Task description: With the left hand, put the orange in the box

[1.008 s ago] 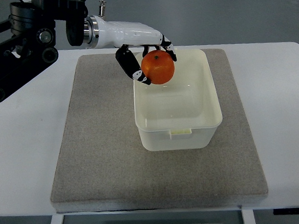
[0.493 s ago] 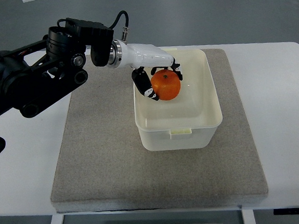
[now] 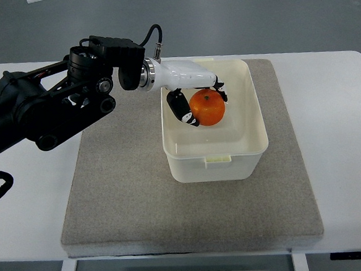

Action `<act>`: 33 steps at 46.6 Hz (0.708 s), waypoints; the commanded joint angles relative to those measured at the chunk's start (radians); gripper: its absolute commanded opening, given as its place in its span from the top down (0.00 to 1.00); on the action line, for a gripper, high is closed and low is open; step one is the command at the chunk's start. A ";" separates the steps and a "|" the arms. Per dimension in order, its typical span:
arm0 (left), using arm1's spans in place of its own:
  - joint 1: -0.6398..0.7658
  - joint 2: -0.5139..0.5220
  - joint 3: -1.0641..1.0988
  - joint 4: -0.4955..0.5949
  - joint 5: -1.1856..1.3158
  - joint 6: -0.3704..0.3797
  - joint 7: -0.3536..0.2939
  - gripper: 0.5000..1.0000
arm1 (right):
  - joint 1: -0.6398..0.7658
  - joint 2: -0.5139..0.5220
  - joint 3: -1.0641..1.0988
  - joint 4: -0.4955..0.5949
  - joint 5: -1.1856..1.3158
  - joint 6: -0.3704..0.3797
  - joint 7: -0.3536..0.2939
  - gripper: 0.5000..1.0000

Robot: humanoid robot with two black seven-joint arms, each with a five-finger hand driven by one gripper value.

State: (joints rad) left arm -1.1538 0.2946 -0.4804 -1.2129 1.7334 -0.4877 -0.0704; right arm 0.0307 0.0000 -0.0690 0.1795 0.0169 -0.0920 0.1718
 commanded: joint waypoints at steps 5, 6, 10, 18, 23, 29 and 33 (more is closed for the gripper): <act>0.002 0.003 -0.001 0.000 -0.011 0.000 0.000 0.05 | 0.000 0.000 0.000 0.000 0.000 0.000 0.000 0.14; 0.002 0.005 -0.003 -0.002 -0.012 0.000 0.000 0.03 | 0.000 0.000 0.000 0.000 0.000 0.000 0.000 0.14; 0.000 0.008 -0.006 -0.005 -0.015 0.000 0.000 0.02 | 0.000 0.000 0.000 0.000 0.000 0.000 0.000 0.14; -0.003 0.018 -0.024 -0.010 -0.026 0.001 -0.002 0.02 | 0.000 0.000 0.000 0.000 0.000 0.000 0.000 0.14; -0.003 0.043 -0.078 -0.008 -0.086 0.003 -0.002 0.02 | 0.000 0.000 0.000 0.000 0.000 0.000 0.000 0.14; -0.003 0.078 -0.148 0.000 -0.181 0.001 -0.002 0.02 | 0.000 0.000 0.000 0.000 0.000 0.000 0.000 0.14; -0.003 0.115 -0.176 0.003 -0.261 0.001 -0.002 0.02 | 0.000 0.000 0.000 0.000 0.000 0.000 0.000 0.14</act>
State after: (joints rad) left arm -1.1571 0.3806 -0.6360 -1.2137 1.5348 -0.4852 -0.0718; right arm 0.0307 0.0000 -0.0690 0.1795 0.0169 -0.0920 0.1720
